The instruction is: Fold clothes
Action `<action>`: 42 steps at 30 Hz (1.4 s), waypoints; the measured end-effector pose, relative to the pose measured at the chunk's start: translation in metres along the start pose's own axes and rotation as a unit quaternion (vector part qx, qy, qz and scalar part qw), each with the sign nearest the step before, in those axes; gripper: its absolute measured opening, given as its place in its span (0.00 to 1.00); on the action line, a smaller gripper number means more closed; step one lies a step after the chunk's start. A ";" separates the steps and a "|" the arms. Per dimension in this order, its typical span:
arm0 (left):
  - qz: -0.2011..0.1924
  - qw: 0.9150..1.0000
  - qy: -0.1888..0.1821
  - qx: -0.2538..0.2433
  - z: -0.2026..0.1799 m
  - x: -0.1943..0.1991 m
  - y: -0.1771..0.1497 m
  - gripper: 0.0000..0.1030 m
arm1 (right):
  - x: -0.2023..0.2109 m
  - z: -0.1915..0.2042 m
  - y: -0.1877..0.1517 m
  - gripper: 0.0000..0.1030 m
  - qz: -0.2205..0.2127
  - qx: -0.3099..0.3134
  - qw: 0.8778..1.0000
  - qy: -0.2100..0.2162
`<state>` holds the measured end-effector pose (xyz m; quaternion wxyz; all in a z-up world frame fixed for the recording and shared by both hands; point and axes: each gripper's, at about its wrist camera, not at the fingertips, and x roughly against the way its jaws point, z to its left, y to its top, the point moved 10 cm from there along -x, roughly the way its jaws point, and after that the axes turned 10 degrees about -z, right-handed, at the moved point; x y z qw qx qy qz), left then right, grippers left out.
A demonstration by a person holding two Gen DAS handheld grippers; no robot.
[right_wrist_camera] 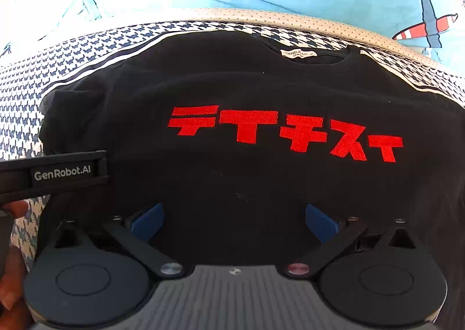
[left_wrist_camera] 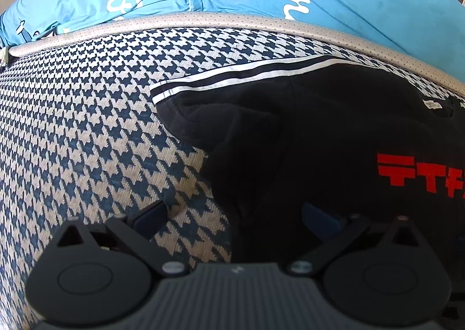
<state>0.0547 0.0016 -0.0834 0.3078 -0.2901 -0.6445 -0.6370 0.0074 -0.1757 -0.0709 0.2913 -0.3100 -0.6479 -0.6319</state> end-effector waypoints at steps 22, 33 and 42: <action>0.010 1.000 0.005 -0.013 -0.005 0.007 -0.004 1.00 | 0.009 -0.014 0.003 1.00 -0.002 -0.054 0.998 -0.012; 0.004 1.000 0.010 -0.027 -0.009 0.015 -0.001 1.00 | 0.010 -0.020 0.005 1.00 0.001 -0.064 0.998 -0.009; -0.009 0.999 0.021 -0.043 -0.009 0.028 -0.001 1.00 | 0.011 -0.024 0.005 1.00 0.002 -0.072 0.997 -0.012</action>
